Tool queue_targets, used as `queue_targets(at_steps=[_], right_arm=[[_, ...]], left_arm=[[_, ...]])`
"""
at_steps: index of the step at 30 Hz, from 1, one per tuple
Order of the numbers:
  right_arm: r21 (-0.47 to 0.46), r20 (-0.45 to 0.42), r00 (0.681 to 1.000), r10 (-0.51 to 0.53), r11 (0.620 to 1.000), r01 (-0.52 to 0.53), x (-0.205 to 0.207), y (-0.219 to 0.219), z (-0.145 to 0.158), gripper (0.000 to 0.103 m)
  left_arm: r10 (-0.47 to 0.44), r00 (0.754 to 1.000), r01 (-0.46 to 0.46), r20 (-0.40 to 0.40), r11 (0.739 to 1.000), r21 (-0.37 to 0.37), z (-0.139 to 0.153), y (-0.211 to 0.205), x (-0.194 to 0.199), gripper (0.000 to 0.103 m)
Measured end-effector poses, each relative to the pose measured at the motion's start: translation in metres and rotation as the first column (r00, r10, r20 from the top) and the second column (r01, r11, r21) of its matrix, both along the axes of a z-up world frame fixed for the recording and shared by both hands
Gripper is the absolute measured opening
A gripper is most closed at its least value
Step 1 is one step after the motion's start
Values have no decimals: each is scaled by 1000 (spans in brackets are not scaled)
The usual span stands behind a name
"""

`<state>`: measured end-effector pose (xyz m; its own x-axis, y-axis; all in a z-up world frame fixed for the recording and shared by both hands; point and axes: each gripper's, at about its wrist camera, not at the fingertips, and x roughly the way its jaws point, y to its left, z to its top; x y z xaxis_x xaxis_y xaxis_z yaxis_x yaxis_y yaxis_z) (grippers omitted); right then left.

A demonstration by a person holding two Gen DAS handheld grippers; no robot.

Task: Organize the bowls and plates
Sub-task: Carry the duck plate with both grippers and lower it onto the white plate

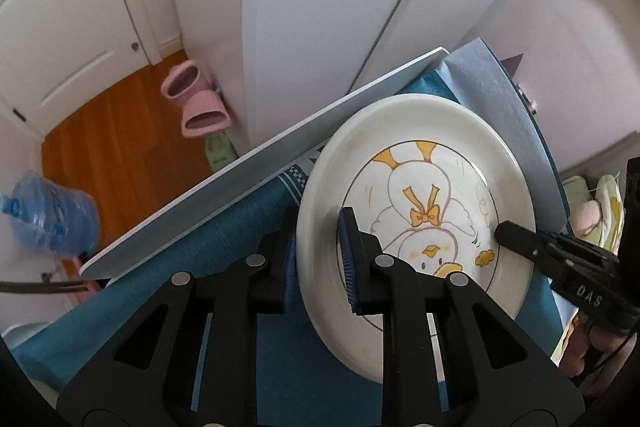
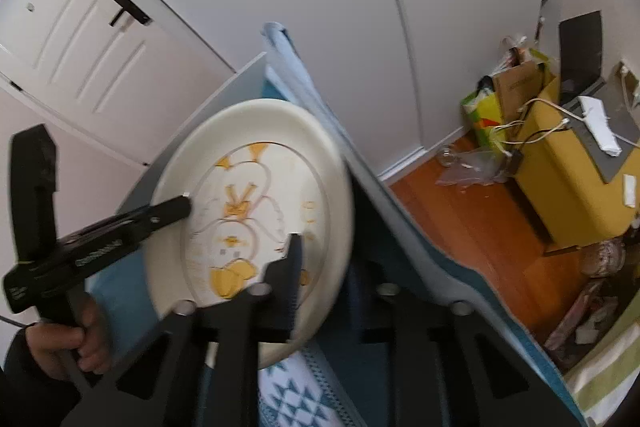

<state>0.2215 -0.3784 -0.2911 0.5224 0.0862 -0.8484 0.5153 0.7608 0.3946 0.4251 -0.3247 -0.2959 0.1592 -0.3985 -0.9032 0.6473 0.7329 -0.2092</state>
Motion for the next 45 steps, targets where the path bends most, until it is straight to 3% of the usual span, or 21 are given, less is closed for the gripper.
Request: queue_targets(at_steps=[12,18,25,35,45], right_arm=[[-26,37,999,32,999,-31,-4,0,17,11],[-49,81,993,82,996,-78,-10,5,51,11],[-96,106,971,216,974,-206,-14,18,101,11],[-157,126,886,446,891,-426,-29,67,145,11],[-119,101,817,568,822,-557,-60,153,127,11]], left_arm=[[14,996,-15,83,1000,13,30,1,-14,17],[53,990,-52,129,999,-11,68,15,-30,17],[166,974,-159,156,986,-55,116,49,-62,17],[382,909,-370,164,924,-101,158,123,-132,17],[517,847,-512,124,856,-76,149,230,-205,17]])
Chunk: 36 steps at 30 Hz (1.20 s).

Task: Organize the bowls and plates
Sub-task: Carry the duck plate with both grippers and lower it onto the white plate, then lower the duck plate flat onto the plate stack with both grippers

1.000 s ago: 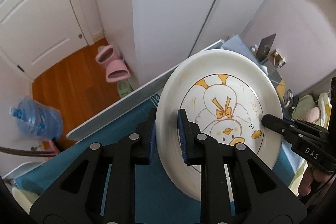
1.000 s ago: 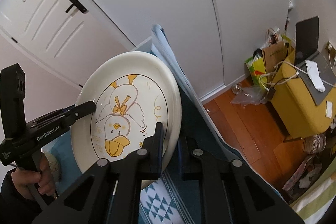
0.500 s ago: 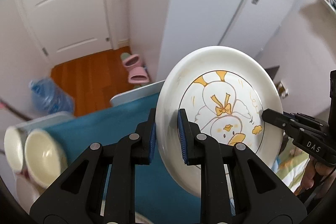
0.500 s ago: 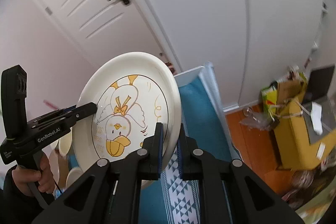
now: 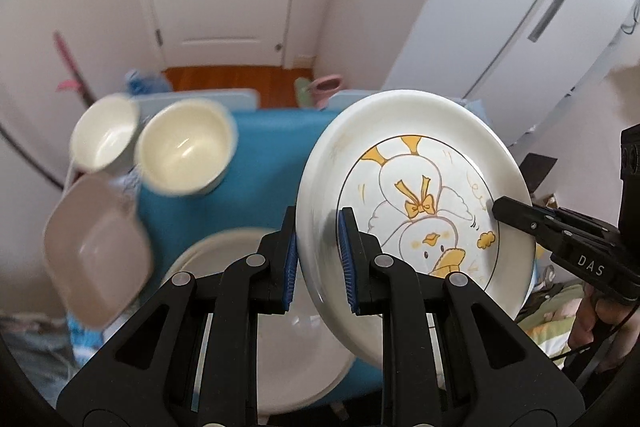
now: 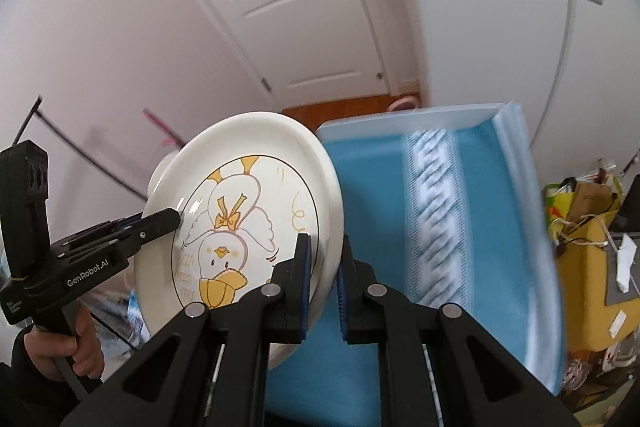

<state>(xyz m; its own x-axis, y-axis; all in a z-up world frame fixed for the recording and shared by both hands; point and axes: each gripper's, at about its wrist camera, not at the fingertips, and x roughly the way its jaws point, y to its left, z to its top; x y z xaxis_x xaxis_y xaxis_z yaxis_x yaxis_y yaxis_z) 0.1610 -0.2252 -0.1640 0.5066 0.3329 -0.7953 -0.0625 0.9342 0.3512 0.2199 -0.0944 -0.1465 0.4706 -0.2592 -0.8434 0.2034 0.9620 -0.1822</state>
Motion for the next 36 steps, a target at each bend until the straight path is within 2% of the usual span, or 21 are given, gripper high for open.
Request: queue_targets(at_steps=[8,15,25,36], right_arm=[[0,-59,995,76,997,-76,-30,70,-40,11],[-24,-90,987,136,990,-139,-36,103,-72,11],[-71,-92,979,183,979,-190,-22,116,-82,11],[-111,-97,965,243,961,-253,-7,117,-85,11]], left_arm=[[69,995,-67,-66,997,32,-43,61,-37,17],[130,983,-126,-133,991,37,-83,95,-58,17],[165,973,-157,-160,986,62,-115,92,-48,17],[190,969,-170,-156,976,136,-124,75,-38,17]])
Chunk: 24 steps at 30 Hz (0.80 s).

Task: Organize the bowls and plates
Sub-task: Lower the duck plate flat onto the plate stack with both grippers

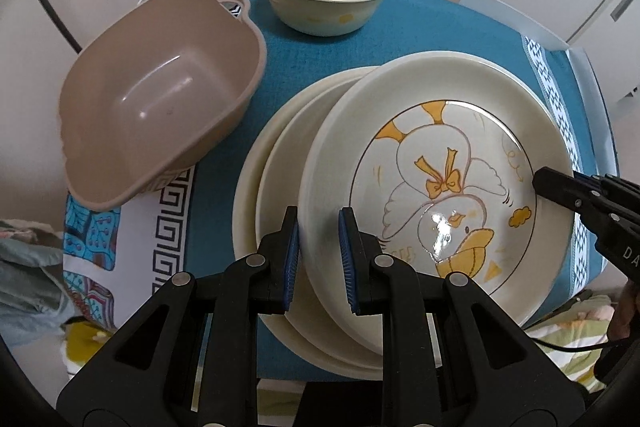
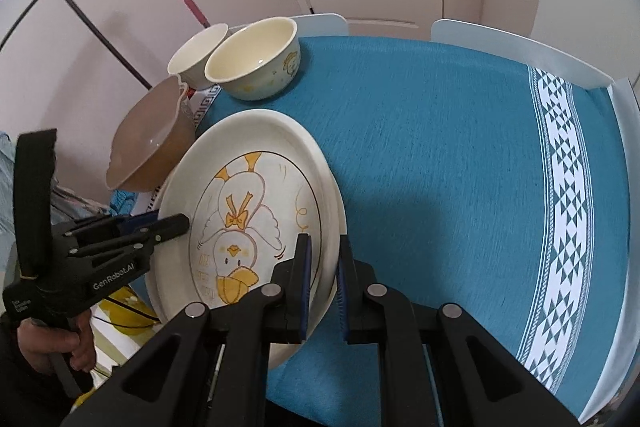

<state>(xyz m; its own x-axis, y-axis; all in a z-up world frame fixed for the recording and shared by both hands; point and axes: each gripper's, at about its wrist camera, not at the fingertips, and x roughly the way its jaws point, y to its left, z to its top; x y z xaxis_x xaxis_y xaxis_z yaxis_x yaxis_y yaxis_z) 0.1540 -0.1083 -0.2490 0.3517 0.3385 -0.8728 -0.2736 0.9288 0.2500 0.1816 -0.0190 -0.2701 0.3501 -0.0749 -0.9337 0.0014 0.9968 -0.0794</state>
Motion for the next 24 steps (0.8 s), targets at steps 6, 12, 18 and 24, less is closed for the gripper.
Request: queue_targets(at_steps=[6,12,18,24], right_arm=[[-41,8,999,51,998,-50,6,3,-5,11],[-89,28,995,92,992,-90,8,7,-6,11],[-101,27,994,105,990,-102,11,12,-11,11],[-117,34,993,111,987,-106,12,16,-12,11]], left_arm=[[-11,1000,10,19,998,67,0,-7,-1,17],[-51,997,41,50,982,183,1,-19,-4,18],[-103,992,76,70,947,312,0,-34,-8,18],[-114,991,82,75,936,343,0,-37,-9,18]])
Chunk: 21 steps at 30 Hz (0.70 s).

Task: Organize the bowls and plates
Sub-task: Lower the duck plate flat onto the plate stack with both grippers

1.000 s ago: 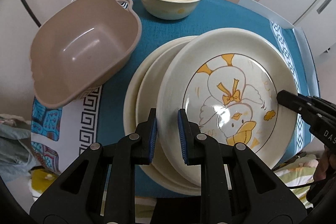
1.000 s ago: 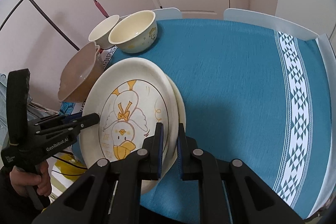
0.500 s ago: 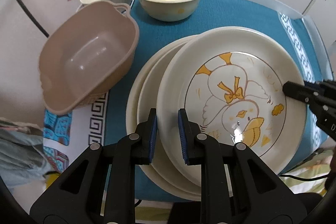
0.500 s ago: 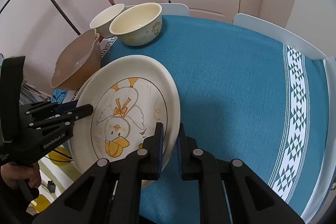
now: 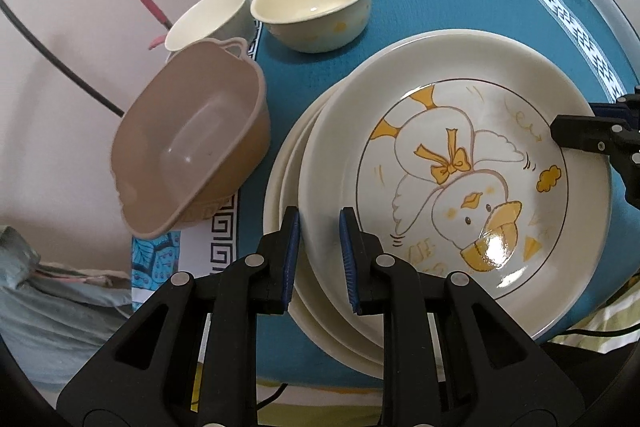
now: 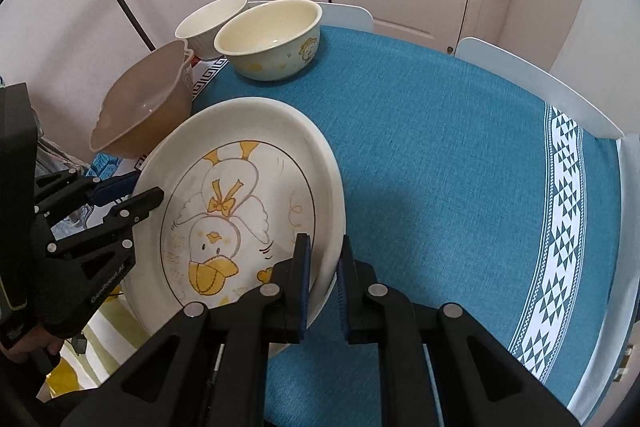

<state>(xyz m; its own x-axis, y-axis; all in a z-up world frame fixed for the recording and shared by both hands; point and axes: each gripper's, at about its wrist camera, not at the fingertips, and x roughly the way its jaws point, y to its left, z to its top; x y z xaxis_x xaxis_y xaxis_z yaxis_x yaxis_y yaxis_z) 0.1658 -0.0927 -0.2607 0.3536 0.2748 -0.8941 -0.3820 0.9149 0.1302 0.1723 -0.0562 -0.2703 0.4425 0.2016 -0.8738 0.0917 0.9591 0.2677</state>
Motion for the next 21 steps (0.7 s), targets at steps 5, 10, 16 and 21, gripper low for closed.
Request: queue_targets(at_steps=[5,10,16,21], right_arm=[[-24,11,1000,9,1000,-8,-2,2,1,11],[-42,21,1000,18,999,-17,-2,4,1,11],[-58,14,999,29,998,-28,-1,7,-3,11],[-75,24,999,37,997,-35,0,9,-2,11]], left_arm=[[-13,1000,13,1,999,37,-1,-7,-4,18],[-28,1000,28,5,997,79,-2,-13,-8,18],[-45,999,43,11,988,146,-4,-19,-13,18],[-44,999,41,14,988,152,-2,-18,-15,18]])
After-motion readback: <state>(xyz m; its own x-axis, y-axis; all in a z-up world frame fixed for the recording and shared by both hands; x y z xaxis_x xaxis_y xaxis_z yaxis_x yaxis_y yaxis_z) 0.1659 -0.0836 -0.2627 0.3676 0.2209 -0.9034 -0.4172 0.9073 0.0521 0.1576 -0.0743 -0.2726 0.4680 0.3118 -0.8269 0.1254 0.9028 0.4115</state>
